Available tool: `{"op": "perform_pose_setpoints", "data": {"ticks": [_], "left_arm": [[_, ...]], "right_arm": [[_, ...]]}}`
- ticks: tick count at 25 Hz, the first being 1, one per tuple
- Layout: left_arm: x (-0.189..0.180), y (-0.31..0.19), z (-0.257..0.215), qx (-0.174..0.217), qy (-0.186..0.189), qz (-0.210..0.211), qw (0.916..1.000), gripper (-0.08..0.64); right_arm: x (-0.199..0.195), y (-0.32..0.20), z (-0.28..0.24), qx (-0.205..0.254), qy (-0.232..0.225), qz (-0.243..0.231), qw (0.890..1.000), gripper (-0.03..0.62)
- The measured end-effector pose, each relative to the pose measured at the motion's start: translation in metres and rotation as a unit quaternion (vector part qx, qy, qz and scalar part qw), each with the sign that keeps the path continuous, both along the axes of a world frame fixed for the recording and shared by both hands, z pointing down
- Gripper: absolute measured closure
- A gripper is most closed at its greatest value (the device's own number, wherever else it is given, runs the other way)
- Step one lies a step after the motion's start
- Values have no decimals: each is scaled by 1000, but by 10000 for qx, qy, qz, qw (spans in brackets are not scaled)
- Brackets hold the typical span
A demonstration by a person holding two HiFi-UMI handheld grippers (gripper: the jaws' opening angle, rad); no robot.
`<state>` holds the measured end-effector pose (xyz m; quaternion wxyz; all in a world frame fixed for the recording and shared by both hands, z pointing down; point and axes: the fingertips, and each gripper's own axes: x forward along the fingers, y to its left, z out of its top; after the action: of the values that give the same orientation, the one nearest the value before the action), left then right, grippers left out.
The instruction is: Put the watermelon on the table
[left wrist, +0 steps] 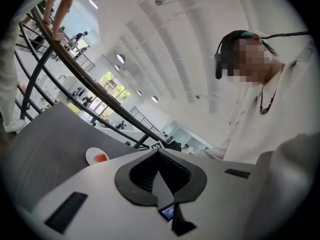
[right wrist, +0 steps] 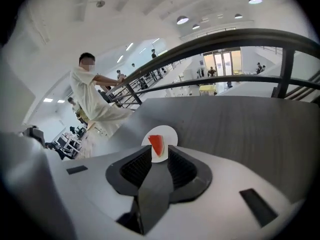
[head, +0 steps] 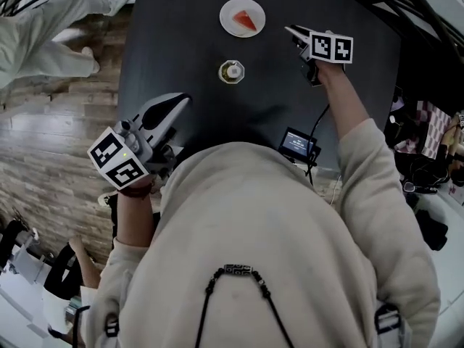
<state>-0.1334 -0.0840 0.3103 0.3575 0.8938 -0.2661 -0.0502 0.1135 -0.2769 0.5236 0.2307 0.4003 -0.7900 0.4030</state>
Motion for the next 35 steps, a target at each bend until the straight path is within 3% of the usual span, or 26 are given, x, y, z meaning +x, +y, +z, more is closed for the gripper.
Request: {"op": "perform_pose_setpoints", "data": {"ticks": [6,10,17,26,35], "left_arm": [[22,-3,-16,365,-110,334,9987,561],[43,-2,-28,568,-128,557,9967,561],[83,-4,-44,868,-207,1029,9907,561],[103,-15,-51,1007,-439,1290,9855,561],[111,-6,-35,925,-418,1461,9840,561]], "right_arm": [[34,32,-52,433,-634,289,9966,574],[51,61,-92,732,-1110,440,9902,577],[81,119,-157,1451,-1563,541,9755,577],[112,158,-212,2072,-1757,710,9597,578],[108,165,-218,2203,-1740,654,9576,578]]}}
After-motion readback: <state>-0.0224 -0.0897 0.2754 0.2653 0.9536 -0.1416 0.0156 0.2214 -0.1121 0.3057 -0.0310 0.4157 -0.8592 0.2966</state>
